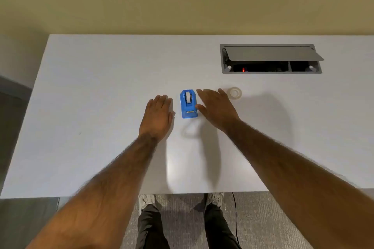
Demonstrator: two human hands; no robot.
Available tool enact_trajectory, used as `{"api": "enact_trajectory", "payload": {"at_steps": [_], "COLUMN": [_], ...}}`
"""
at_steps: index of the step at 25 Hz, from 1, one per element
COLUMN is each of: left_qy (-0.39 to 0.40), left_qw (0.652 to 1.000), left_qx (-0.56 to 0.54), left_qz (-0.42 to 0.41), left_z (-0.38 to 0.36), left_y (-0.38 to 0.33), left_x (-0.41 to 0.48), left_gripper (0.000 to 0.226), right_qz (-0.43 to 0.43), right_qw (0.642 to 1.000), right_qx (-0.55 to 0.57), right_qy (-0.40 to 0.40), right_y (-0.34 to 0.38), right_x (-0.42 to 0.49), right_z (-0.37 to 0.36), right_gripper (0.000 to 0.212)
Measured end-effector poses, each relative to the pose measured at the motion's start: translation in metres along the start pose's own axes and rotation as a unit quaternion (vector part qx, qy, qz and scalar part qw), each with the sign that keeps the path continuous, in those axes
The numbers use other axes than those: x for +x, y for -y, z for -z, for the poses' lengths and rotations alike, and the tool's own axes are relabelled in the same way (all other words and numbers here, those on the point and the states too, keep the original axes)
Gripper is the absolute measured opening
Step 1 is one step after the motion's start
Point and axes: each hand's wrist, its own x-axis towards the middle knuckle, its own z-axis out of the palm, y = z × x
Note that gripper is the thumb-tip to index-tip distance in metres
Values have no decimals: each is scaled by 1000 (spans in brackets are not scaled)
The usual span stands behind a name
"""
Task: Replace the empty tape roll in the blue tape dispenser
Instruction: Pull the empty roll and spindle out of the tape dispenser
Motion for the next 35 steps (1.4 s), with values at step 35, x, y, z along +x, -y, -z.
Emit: {"api": "enact_trajectory", "payload": {"at_steps": [35], "left_qy": [-19], "left_qw": [961], "left_qx": [-255], "left_qz": [106], "left_z": [8], "left_y": [-31], "left_x": [28], "left_gripper": [42], "right_qz": [44], "right_qw": [998], "right_qx": [37], "right_qy": [-25], "right_y": [25], "right_x": [41], "right_z": [7], "right_gripper": [27]}}
